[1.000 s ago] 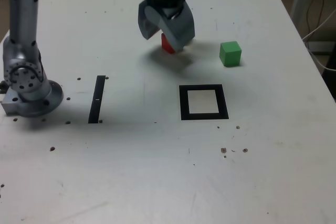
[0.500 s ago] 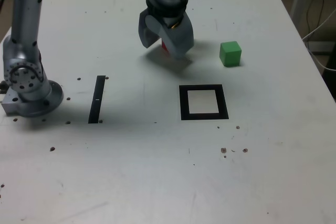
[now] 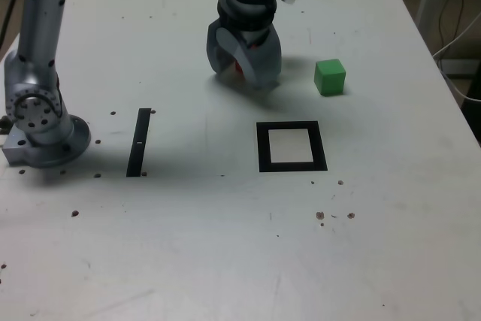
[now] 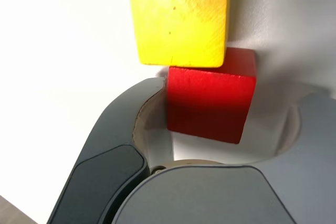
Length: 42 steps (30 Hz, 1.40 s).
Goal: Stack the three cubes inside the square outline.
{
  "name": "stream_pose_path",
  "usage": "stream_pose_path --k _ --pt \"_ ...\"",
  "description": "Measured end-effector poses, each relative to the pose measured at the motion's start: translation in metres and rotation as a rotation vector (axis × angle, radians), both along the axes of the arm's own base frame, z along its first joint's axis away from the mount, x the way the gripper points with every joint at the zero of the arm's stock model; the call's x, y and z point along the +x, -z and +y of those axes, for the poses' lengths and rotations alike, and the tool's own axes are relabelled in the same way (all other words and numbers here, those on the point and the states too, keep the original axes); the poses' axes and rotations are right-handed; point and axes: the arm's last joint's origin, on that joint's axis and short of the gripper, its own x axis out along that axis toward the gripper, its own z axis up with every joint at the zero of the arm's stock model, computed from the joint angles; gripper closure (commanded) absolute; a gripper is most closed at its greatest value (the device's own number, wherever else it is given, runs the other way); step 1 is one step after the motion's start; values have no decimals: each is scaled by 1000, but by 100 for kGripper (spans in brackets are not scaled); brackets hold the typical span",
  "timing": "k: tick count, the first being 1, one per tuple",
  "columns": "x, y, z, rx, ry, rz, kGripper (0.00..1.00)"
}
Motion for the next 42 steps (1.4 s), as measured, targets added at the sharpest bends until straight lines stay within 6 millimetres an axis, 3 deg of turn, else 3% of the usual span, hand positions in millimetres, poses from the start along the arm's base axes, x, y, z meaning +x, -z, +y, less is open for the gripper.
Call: stream_pose_path --k 5,21,27,37,42 --pt "1 1 3 9 -30 -20 51" --pt "1 -4 6 30 -92 -53 56" --pt "-2 -6 5 31 -90 -57 65" --pt "-17 -33 -2 34 -90 -102 67" --pt "-32 -60 -21 -18 -79 -127 67"
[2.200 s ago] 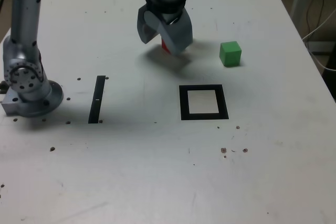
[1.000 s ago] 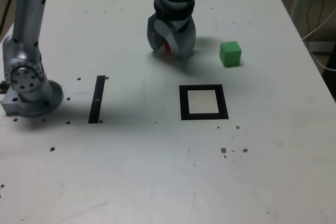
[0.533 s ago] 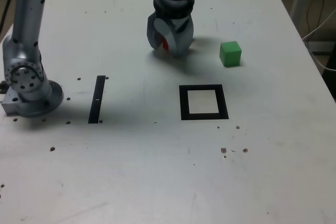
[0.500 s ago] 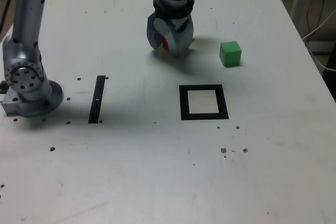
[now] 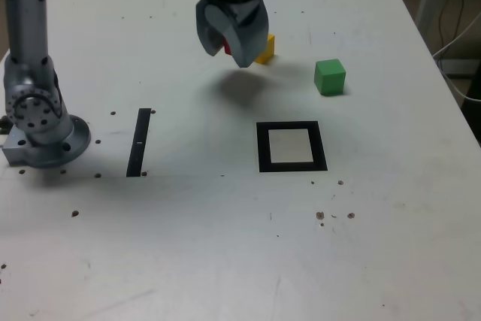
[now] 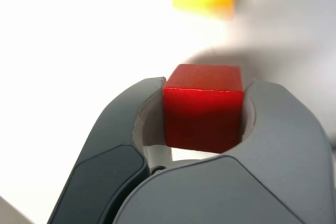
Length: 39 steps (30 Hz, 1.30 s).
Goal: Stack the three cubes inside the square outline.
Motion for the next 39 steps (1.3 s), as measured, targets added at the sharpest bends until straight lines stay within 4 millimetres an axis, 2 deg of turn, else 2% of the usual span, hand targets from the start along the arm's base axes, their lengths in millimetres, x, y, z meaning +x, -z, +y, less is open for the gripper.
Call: stream_pose_path --k 2,6,12,15,20,26,31,39 --pt "-3 -5 -9 -38 -10 -4 67" --pt "-7 -11 -38 -104 -51 19 67" --pt "-2 -18 -80 -100 -103 11 67" --pt "10 -23 -99 -93 -131 -25 67" --pt "43 -14 -128 -71 -212 -14 67" --pt "65 3 -141 -77 -383 1 67" --pt "77 16 -146 -133 -440 6 67" --pt "80 25 -148 -155 -468 6 67"
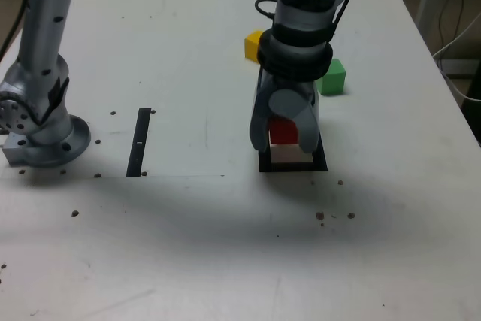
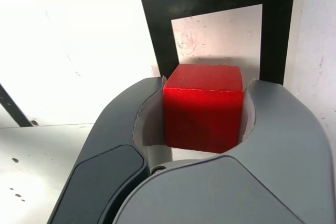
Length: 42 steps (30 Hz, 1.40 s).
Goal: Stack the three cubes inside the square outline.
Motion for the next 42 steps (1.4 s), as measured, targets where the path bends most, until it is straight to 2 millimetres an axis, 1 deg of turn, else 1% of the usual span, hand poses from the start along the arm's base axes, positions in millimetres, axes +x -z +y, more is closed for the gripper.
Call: stream_pose_path --k 3,13,17,19,23,25,28,31,34,36,38,42 --pt "-1 1 0 11 3 0 67" --pt "-4 16 2 42 -5 -29 64" --pt "-8 14 4 61 -2 -34 62" --pt "-11 11 4 68 -1 -39 57" --pt "-16 12 5 75 14 -26 41" --pt "-17 13 5 76 18 -23 37" --pt "-18 12 4 72 22 -23 33" --pt "-17 13 1 63 29 -25 33" --pt "-14 16 -1 57 37 -20 33" --pt "-12 19 -2 56 40 -11 30" --pt "-12 20 -2 56 41 -9 24" --pt "-13 19 -2 56 41 -13 7"
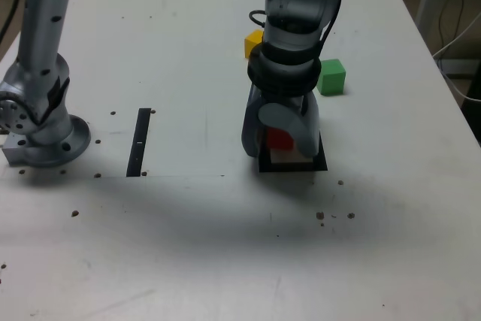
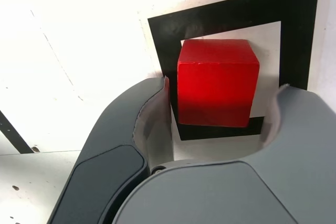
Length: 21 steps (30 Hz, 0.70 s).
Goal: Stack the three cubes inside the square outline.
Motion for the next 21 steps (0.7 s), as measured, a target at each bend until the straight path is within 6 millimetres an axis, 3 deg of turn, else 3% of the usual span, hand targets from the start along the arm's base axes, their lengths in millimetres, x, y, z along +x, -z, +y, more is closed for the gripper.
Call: stream_pose_path --k 3,12,21 --pt "-6 -8 1 1 -8 -1 1" --pt "-23 -38 6 -2 -56 -38 1" --pt "-49 -71 70 40 -80 -36 1"
